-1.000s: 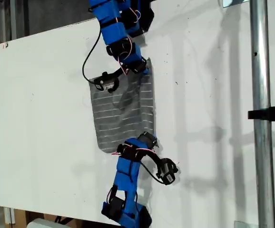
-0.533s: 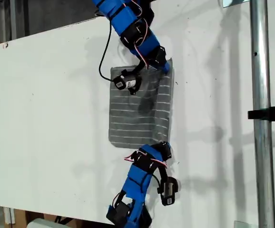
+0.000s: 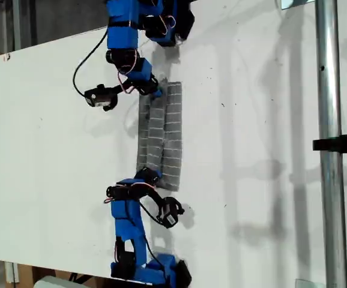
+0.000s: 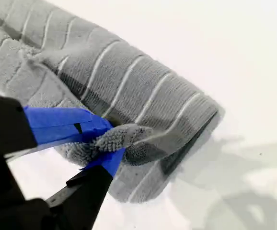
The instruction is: Grasp corners of a towel and fold twice.
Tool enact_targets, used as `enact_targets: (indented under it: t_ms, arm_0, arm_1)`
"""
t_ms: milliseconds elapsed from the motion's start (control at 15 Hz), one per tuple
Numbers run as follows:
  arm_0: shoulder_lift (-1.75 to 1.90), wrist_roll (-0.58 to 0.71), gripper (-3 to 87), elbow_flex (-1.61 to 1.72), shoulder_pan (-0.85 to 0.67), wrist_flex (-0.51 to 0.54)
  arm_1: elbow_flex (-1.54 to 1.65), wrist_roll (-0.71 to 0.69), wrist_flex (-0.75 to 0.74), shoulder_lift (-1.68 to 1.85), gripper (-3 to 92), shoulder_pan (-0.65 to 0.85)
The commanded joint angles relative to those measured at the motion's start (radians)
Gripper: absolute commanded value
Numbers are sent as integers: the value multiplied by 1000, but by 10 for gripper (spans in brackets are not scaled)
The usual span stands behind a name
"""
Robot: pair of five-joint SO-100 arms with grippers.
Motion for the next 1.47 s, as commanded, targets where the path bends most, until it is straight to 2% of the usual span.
enact_targets:
  t_ms: [0, 133, 267, 467, 733, 1000, 1067, 1133, 1200, 1400]
  arm_0:
    - [32, 46, -29, -20, -130, -32]
    - [98, 104, -29, -29, -204, -55]
    - [156, 153, -29, -6, -224, -89]
    - [175, 121, -29, 101, -187, -110]
    - [77, 25, -29, 181, -87, -98]
    - [-98, -15, -13, 92, -97, -78]
    - [-101, -26, 149, 66, -101, -43]
    - [-71, -11, 275, 54, -107, -12]
    - [-2, 11, 380, 63, -107, 8]
    - [354, 31, 385, 233, -149, 6]
  arm_1:
    - [3, -114, -32, 92, -2, 232]
    - [-18, -195, -49, 170, -2, 364]
    - [-35, -245, -60, 276, -2, 411]
    - [20, -189, -37, 287, -2, 281]
    - [172, 37, -52, 238, -2, 46]
    - [233, 110, -126, 67, -2, 12]
    - [209, 115, -127, 11, 16, 28]
    - [181, 130, -109, 11, 121, 37]
    - [167, 137, -69, 66, 185, 61]
    - [172, 156, 120, 430, 254, 184]
